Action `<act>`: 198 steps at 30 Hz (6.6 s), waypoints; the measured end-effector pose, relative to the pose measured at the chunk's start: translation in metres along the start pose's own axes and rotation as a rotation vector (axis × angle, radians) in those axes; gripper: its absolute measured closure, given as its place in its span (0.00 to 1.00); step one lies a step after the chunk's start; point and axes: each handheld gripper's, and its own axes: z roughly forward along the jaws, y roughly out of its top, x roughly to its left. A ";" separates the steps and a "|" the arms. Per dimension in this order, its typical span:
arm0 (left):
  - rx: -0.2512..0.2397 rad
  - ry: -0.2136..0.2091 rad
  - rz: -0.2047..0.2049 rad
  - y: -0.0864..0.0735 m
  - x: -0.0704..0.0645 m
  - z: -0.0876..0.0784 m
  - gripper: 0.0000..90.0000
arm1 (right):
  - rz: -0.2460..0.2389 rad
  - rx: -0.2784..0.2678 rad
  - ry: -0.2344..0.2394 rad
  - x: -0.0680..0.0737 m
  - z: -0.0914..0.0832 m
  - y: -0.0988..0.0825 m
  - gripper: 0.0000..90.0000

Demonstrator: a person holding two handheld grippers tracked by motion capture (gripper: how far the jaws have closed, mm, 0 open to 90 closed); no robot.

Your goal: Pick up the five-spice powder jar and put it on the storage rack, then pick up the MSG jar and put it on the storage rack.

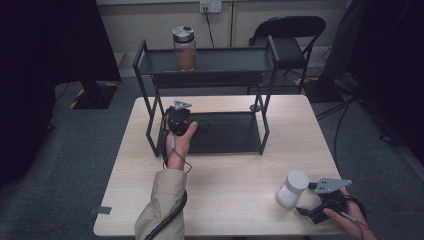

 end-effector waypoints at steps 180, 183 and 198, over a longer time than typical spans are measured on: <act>0.207 0.023 0.162 -0.139 -0.015 -0.003 0.00 | -0.009 -0.072 0.069 -0.010 -0.015 0.012 0.01; 0.207 0.023 0.162 -0.139 -0.015 -0.003 0.00 | -0.006 -0.088 0.080 -0.010 -0.015 0.015 0.01; 0.206 0.023 0.161 -0.139 -0.015 -0.003 0.00 | 0.000 -0.164 0.092 -0.007 -0.019 0.026 0.02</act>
